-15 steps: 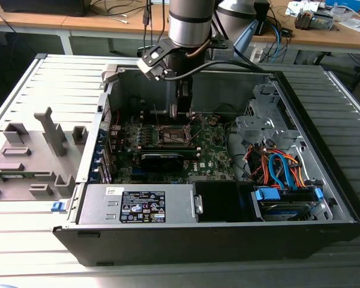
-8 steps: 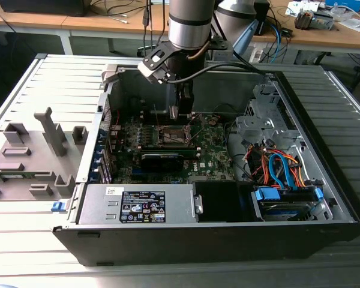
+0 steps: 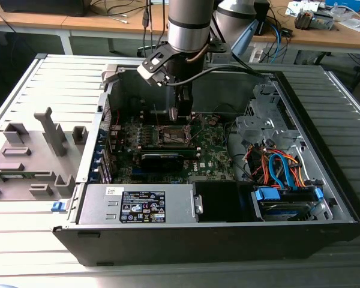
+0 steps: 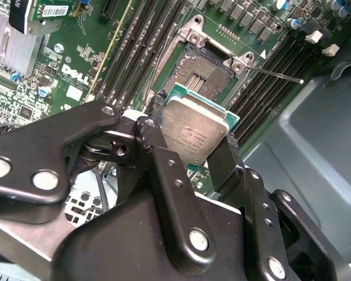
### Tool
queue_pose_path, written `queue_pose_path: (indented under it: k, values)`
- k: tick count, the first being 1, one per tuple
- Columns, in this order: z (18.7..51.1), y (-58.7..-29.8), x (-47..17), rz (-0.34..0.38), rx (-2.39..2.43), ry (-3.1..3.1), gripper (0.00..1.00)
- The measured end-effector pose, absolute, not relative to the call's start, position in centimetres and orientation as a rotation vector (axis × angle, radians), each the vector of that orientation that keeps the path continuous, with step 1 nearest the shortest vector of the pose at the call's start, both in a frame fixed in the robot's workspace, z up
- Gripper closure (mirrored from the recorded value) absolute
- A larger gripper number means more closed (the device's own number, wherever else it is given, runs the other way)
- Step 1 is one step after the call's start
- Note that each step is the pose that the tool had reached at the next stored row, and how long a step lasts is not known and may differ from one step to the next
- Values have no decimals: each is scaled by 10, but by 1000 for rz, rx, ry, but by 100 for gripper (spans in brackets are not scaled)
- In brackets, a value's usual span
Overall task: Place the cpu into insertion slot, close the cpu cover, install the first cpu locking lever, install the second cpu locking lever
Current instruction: 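Place the cpu into insertion slot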
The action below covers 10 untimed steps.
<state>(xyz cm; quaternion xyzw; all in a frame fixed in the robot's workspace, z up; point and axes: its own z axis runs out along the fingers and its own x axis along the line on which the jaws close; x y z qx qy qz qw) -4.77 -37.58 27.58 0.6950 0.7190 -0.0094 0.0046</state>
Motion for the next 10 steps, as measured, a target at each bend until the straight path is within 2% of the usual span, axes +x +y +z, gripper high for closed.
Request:
queue_pose_path:
  k: [10]
  values:
    - [269,-376,-49,-30,2177,2252,45]
